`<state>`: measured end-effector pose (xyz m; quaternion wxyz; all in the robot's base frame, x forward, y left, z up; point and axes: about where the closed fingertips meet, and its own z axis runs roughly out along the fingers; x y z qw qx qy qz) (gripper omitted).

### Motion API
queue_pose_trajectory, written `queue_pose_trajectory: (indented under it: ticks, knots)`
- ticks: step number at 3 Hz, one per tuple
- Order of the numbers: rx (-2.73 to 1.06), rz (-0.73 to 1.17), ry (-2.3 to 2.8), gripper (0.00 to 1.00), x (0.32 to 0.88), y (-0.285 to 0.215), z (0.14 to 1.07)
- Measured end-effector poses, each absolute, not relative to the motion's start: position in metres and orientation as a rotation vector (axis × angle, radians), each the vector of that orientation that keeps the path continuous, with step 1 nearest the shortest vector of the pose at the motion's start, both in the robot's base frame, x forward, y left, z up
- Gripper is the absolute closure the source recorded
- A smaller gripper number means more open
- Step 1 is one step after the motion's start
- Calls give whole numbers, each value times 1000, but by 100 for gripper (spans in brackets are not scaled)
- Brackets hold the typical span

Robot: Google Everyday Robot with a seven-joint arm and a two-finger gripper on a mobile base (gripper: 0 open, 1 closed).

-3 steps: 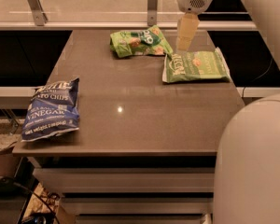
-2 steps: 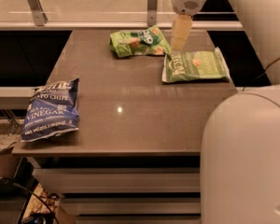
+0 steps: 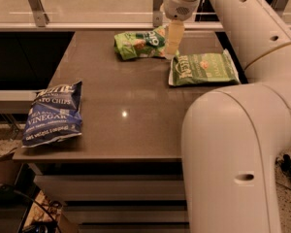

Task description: Move green rice chip bag near blue chip bag

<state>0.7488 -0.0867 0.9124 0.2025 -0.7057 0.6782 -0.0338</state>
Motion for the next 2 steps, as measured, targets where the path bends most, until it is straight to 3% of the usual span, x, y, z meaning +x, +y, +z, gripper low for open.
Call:
queue_pose_trajectory:
  ticks: [2]
  knots:
    - [-2015, -30, 1836, 0, 768, -56, 892]
